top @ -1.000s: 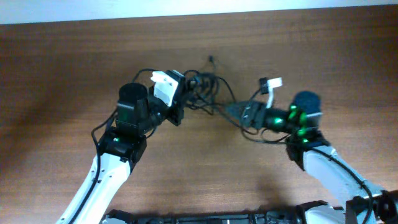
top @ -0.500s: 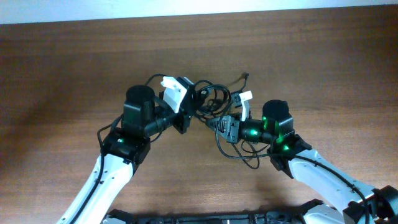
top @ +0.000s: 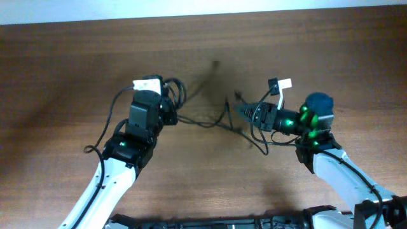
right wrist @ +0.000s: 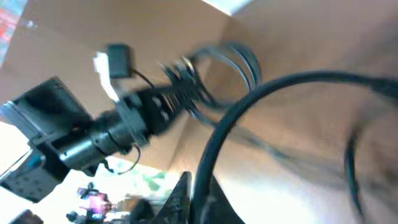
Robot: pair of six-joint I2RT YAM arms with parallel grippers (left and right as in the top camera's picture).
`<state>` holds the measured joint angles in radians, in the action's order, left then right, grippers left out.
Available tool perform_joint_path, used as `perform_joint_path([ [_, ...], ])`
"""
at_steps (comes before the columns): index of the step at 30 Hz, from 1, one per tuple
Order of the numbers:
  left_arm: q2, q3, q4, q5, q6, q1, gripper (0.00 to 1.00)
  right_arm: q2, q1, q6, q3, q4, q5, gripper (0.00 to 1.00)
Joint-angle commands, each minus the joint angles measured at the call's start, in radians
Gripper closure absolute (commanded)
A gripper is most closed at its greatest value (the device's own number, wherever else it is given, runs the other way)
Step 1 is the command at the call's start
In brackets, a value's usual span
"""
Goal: Untangle cables
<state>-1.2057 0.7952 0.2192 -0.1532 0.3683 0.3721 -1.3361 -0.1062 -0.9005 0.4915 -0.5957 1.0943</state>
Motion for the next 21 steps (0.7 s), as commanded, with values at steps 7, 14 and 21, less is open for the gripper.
perform_joint_path([
  [7,0.019,0.018,-0.146,0.407,-0.154,-0.002,1.0,0.006,0.002,0.145,0.005,0.196,-0.059,0.28],
  [14,0.014,0.018,-0.088,0.763,-0.317,-0.002,1.0,0.006,0.002,0.243,0.005,0.196,-0.096,0.14],
  [21,-0.029,0.018,-0.125,1.0,-0.317,-0.002,1.0,0.006,0.001,0.296,0.005,0.192,-0.038,0.09],
])
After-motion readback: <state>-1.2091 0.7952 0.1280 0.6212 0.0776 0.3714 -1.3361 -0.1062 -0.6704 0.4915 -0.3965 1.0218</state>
